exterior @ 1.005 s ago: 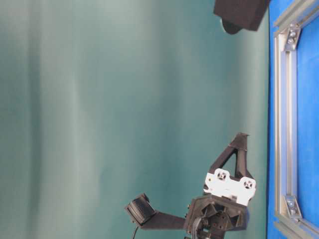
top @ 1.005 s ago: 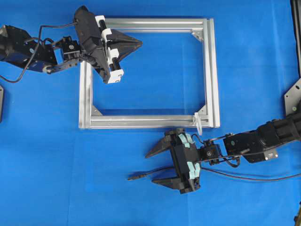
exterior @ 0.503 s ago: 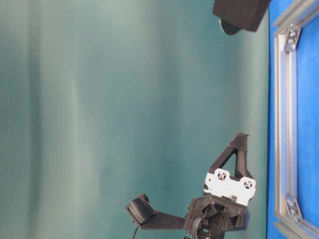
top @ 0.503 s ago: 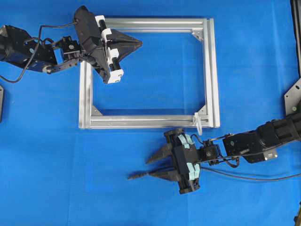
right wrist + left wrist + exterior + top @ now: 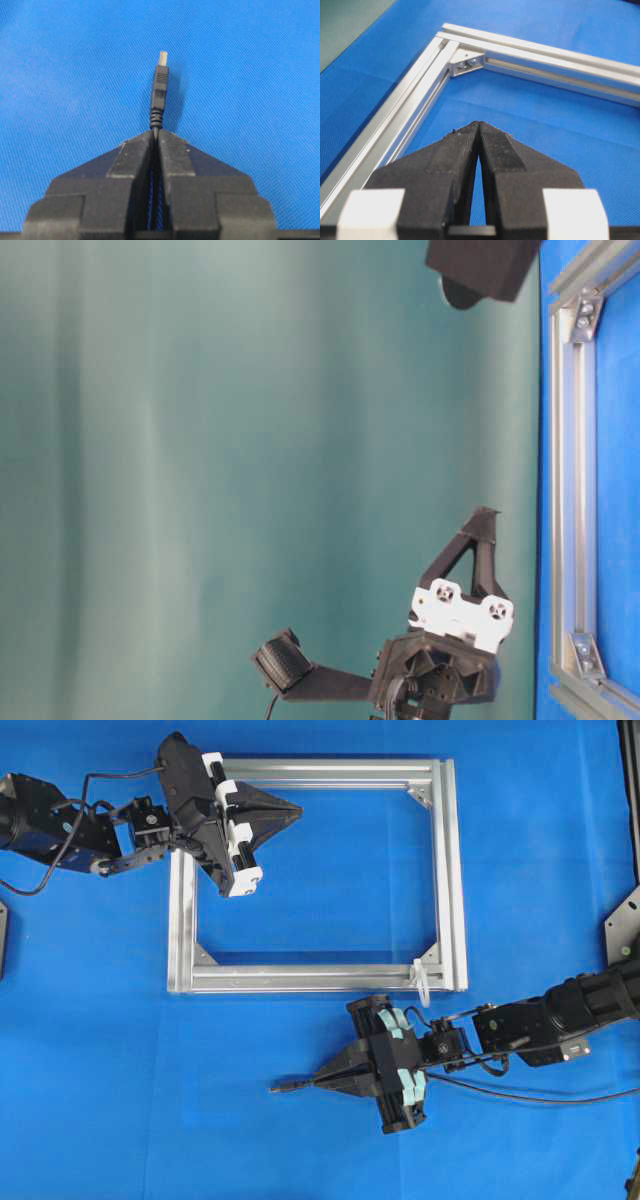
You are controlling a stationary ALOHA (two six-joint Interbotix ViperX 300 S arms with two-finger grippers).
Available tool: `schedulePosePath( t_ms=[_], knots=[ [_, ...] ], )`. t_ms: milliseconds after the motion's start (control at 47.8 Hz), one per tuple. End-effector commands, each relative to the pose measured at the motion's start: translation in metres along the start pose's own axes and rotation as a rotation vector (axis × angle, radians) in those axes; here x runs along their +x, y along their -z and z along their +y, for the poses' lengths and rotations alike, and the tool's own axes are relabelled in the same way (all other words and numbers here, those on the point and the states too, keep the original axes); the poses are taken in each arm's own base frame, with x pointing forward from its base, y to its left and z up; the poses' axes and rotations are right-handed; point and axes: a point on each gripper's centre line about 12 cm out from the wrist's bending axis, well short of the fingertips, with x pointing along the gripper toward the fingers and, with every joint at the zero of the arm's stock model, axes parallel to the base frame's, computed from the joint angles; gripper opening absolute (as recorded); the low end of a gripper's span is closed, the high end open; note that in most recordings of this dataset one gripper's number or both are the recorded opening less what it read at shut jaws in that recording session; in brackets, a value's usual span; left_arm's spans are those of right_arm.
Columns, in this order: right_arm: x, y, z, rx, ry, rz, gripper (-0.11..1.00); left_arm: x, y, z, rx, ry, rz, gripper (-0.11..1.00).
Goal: Insert the wire through the string loop located on the right side.
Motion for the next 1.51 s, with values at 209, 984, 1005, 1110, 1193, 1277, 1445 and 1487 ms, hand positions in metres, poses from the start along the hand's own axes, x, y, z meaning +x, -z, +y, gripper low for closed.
schedulePosePath(
  t_ms=[209,984,1005,1110,1193,1277,1445,1487],
  knots=[
    [-0.013,-0.037,0.01,-0.001,-0.021,-0.057,-0.03,-0.002,-0.015,0.001,-0.002,0.0,-0.045,0.0],
    [-0.038,-0.085,0.017,-0.047,-0.027,-0.054,-0.03,-0.002,-0.015,0.001,-0.002,0.0,-0.043,0.0],
    [-0.038,-0.084,0.017,-0.047,-0.027,-0.051,-0.03,-0.002,-0.015,0.001,-0.002,0.0,-0.043,0.0],
    [-0.038,-0.085,0.017,-0.047,-0.027,-0.053,-0.03,-0.002,-0.015,0.001,-0.002,-0.001,-0.043,0.0],
    [-0.038,-0.085,0.017,-0.047,-0.027,-0.053,-0.03,-0.002,-0.015,0.001,-0.002,-0.001,-0.043,0.0],
    [-0.038,-0.084,0.017,-0.047,-0.027,-0.051,-0.03,-0.002,-0.015,0.001,-0.002,0.0,-0.043,0.0],
    [-0.038,-0.084,0.017,-0.047,-0.027,-0.051,-0.03,-0.002,-0.015,0.001,-0.004,0.0,-0.043,0.0],
    [-0.038,-0.085,0.017,-0.047,-0.027,-0.053,-0.03,-0.002,-0.015,0.001,-0.004,0.0,-0.043,0.0]
  ],
)
